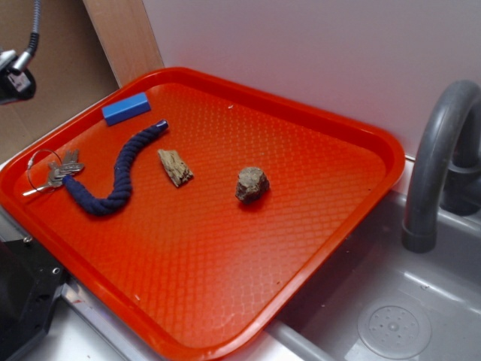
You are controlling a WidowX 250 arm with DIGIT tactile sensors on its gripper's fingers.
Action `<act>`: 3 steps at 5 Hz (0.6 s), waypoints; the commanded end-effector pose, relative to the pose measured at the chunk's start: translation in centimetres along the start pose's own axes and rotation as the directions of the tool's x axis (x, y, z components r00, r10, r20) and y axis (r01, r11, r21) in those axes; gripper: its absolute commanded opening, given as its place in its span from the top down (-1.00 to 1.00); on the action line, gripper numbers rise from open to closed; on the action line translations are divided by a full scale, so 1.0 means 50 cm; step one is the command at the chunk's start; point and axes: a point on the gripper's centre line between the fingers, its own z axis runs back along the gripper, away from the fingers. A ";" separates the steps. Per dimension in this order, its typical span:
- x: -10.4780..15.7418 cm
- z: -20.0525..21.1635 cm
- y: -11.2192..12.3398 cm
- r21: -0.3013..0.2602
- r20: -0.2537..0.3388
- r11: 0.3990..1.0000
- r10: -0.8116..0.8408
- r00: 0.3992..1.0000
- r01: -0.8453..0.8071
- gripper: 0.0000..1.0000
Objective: Grab the silver keys.
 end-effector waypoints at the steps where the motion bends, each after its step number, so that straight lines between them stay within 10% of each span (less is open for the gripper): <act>1: 0.044 -0.050 0.027 0.057 0.022 0.998 -0.011 1.000 0.009 -1.00; 3: 0.034 -0.104 0.072 0.226 -0.020 0.973 0.058 0.998 -0.052 -1.00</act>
